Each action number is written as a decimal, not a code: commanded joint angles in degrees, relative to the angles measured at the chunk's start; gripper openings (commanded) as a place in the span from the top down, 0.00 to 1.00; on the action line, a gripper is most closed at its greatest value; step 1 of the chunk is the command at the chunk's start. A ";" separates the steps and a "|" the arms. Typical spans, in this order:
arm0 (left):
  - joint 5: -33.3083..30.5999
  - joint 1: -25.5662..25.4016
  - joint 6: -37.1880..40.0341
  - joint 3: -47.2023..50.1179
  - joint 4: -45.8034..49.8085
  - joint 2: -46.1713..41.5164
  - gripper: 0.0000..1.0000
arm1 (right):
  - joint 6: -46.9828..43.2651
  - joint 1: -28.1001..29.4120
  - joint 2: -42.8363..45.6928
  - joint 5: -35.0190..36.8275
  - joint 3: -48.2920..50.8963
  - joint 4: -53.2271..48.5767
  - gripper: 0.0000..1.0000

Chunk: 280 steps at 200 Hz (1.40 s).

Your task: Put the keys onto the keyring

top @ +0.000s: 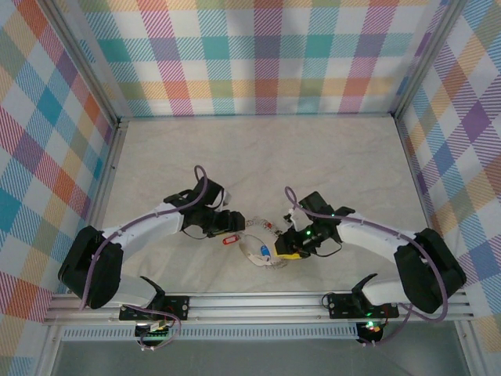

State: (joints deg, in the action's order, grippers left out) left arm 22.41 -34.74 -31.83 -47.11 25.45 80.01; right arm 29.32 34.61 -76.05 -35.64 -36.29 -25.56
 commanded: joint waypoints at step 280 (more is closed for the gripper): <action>-5.27 -3.20 -7.15 -6.94 3.87 8.77 0.36 | -1.85 -0.60 -8.49 7.08 -7.02 2.64 0.46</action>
State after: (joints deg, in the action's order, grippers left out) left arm 19.35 -38.35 -38.11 -55.40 24.69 93.95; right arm 29.21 33.74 -82.06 -26.74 -41.65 -22.85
